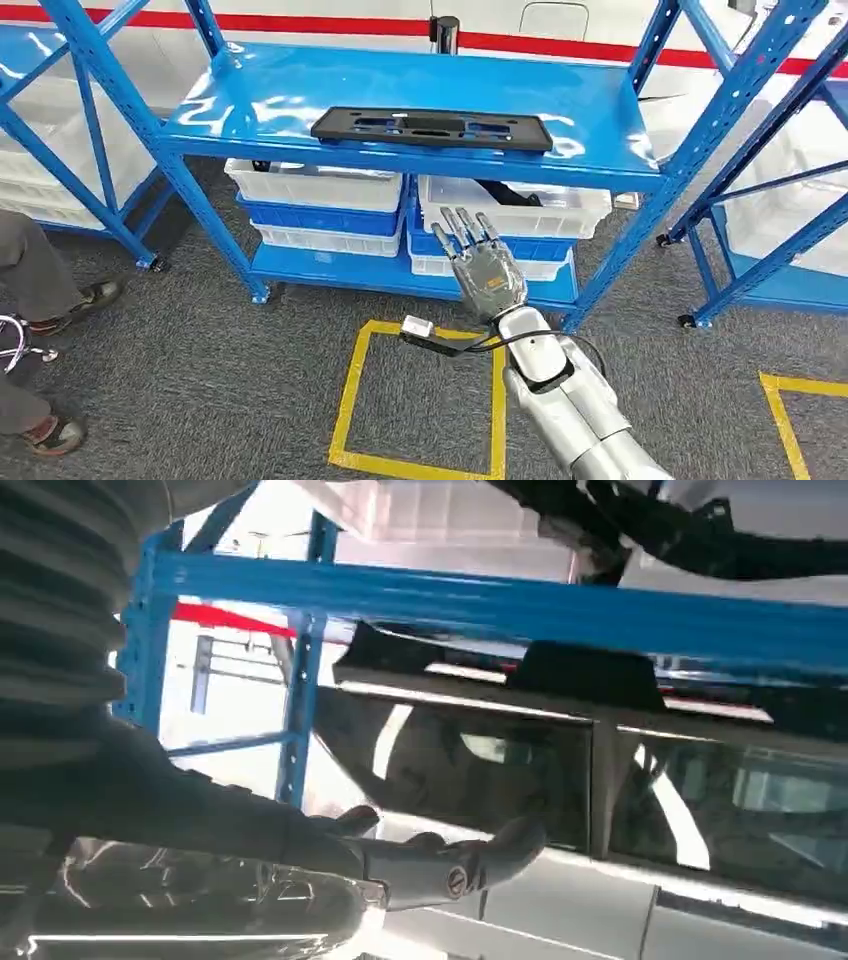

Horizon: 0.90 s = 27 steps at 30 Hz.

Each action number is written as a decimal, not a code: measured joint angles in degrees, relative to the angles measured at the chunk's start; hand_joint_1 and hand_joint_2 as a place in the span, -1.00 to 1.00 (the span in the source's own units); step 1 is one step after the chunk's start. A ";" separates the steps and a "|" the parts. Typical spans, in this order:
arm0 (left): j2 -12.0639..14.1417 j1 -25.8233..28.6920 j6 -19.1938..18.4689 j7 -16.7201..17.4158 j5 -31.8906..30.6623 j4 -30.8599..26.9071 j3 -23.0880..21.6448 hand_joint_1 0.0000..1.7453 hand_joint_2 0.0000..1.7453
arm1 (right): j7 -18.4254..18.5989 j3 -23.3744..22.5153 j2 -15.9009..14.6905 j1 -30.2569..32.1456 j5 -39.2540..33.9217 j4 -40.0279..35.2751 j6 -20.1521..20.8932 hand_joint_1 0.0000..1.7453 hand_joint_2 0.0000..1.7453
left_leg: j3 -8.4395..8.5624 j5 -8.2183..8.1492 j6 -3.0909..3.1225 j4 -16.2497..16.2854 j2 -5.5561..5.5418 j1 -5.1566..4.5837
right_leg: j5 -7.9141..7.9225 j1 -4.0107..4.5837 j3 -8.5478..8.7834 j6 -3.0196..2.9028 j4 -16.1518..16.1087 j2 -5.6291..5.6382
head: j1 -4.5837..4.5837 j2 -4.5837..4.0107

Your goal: Take the parts from the cabinet and place them on the table.

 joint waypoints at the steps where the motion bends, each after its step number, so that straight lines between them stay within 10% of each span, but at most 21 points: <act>1: -0.07 -0.06 -0.06 0.00 -0.04 0.00 0.02 -1.00 -1.00 | 0.06 0.00 -0.07 0.20 0.02 0.02 0.00 -1.00 1.00 | 0.11 -0.17 0.23 0.01 -0.06 -0.07 | -1.56 -0.05 -2.89 -0.13 4.77 0.00 | -0.07 0.00; 4: -0.11 0.09 -0.24 0.00 -0.04 0.00 0.15 -1.00 -1.00 | 0.22 -0.02 -0.52 0.66 0.09 0.09 -0.02 -1.00 1.00 | 0.55 -0.72 0.10 0.06 -0.47 -0.09 | -0.49 -0.14 -6.14 1.09 7.55 0.00 | -0.05 0.00; 7: -0.15 0.10 -0.41 0.00 -0.04 0.00 0.22 -1.00 -1.00 | 0.22 -0.09 -0.55 0.60 0.09 0.07 -0.04 -1.00 1.00 | 1.52 -1.71 -0.59 0.33 -0.81 -0.07 | 6.67 -0.40 0.44 2.57 -7.50 -0.02 | 0.02 0.00; 14: -0.07 -0.01 -0.55 0.09 -0.07 0.00 0.46 -1.00 -1.00 | 0.39 -0.26 -0.33 0.25 0.28 -0.13 0.07 -1.00 1.00 | 0.72 -4.41 -2.72 3.27 -0.48 0.04 | 6.09 -0.78 2.26 -1.10 -8.86 0.07 | -0.42 0.00; 17: -0.11 0.08 -0.52 0.11 -0.11 0.02 0.48 -1.00 -1.00 | 0.37 -0.24 -0.28 0.18 0.33 -0.13 0.31 -1.00 1.00 | -6.74 -9.46 -3.59 16.40 -0.07 0.52 | 5.56 -0.64 2.85 -1.79 -8.84 0.00 | -0.59 0.00; 19: -0.11 0.20 -0.46 0.15 -0.11 0.02 0.48 -1.00 -1.00 | 0.37 -0.20 -0.26 0.19 0.50 -0.13 0.46 -1.00 1.00 | -8.98 -7.70 -3.71 17.64 0.04 0.69 | 5.18 -0.61 3.15 -1.64 -8.84 0.08 | -0.61 0.00; 22: -0.04 0.10 -0.46 0.15 -0.13 0.02 0.50 -1.00 -1.00 | 0.35 -0.17 -0.26 0.02 0.81 -0.13 0.48 -1.00 1.00 | -3.39 0.90 -3.29 4.11 0.20 0.79 | 4.31 -0.70 4.47 -1.12 -8.85 0.13 | -0.72 0.00; 27: -0.09 0.05 -0.39 0.04 -0.42 0.02 0.52 -1.00 -1.00 | 0.20 -0.13 -0.26 -1.08 0.85 -0.13 0.46 -1.00 1.00 | -1.44 -0.27 -1.70 1.23 0.01 -0.30 | 3.61 -0.13 4.79 0.63 -9.40 0.01 | -0.74 0.00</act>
